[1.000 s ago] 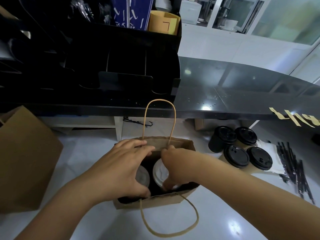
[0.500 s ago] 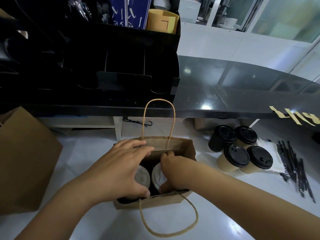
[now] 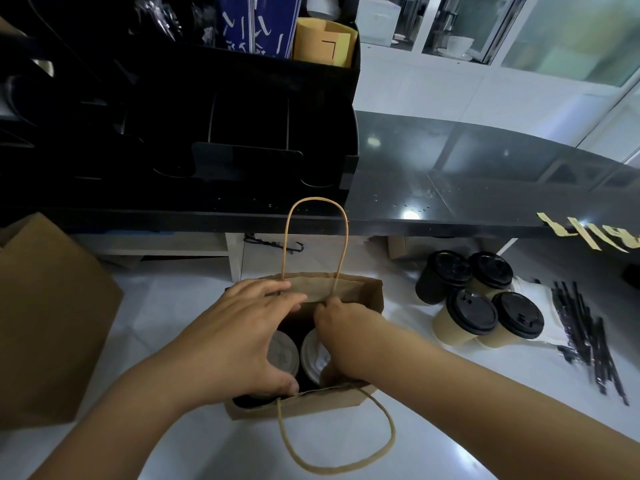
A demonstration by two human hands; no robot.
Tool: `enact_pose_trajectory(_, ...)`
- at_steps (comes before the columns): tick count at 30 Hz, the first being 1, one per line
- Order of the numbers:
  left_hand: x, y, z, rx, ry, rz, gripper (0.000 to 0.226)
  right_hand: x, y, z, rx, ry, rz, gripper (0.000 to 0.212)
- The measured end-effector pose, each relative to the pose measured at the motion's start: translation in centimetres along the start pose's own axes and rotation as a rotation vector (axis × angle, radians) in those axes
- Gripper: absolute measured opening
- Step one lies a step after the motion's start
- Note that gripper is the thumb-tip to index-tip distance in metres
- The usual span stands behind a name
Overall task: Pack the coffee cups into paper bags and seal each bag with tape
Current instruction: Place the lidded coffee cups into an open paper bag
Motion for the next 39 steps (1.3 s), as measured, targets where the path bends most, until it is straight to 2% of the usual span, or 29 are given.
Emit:
enact_pose_trajectory(12, 0.0, 0.0, 0.3, 0.006, -0.007, 0.009, 0.102, -0.1, 0.1, 0.3, -0.067, 0.029, -0.138, 0.071)
enact_pose_trajectory(15, 0.0, 0.1, 0.4, 0.000, -0.002, 0.006, 0.103, -0.3, 0.0, 0.2, -0.033, -0.003, -0.181, 0.063)
enact_pose_trajectory(20, 0.3, 0.0, 0.7, -0.004, 0.037, 0.035, 0.098, 0.2, 0.1, 0.2, -0.081, 0.024, -0.121, 0.055)
enact_pose_trajectory(23, 0.5, -0.1, 0.6, 0.012, 0.088, 0.078, 0.080, 0.3, 0.5, 0.6, -0.195, 0.049, -0.020, 0.033)
enact_pose_trajectory(26, 1.0, -0.5, 0.2, 0.040, 0.126, 0.213, 0.052, 0.6, 0.4, 0.9, -0.188, 0.062, -0.117, 0.032)
enact_pose_trajectory(28, 1.5, -0.8, -0.1, 0.088, 0.119, 0.302, 0.039, 1.2, -0.4, 1.0, -0.160, 0.056, -0.112, 0.033)
enact_pose_trajectory(30, 1.9, -1.1, -0.4, 0.143, 0.137, 0.353, 0.033, 2.0, -1.0, 1.6, -0.196, 0.082, -0.034, 0.032)
enact_pose_trajectory(34, 2.4, -1.4, -1.3, 0.158, 0.169, 0.454, 0.017, 4.1, -1.4, 3.0, -0.342, 0.173, 0.349, 0.022)
enact_pose_trajectory(37, 2.6, -1.4, -1.9, 0.190, 0.050, 0.528, 0.013, 5.5, -1.1, 4.0, -0.444, 0.260, 0.553, 0.008)
enact_pose_trajectory(39, 2.6, -1.3, -2.1, 0.237, -0.029, 0.530, 0.017, 5.9, -0.2, 4.3, -0.483, 0.360, 0.602, 0.014)
Point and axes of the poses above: each hand's wrist, its own x-axis away from the middle knuckle, its own y-axis out of the palm, z = x × y, the point moved 2 cm from there along -x, towards the middle knuckle, and after that the axes turned 12 degrees about x, right-handed, at the moved point
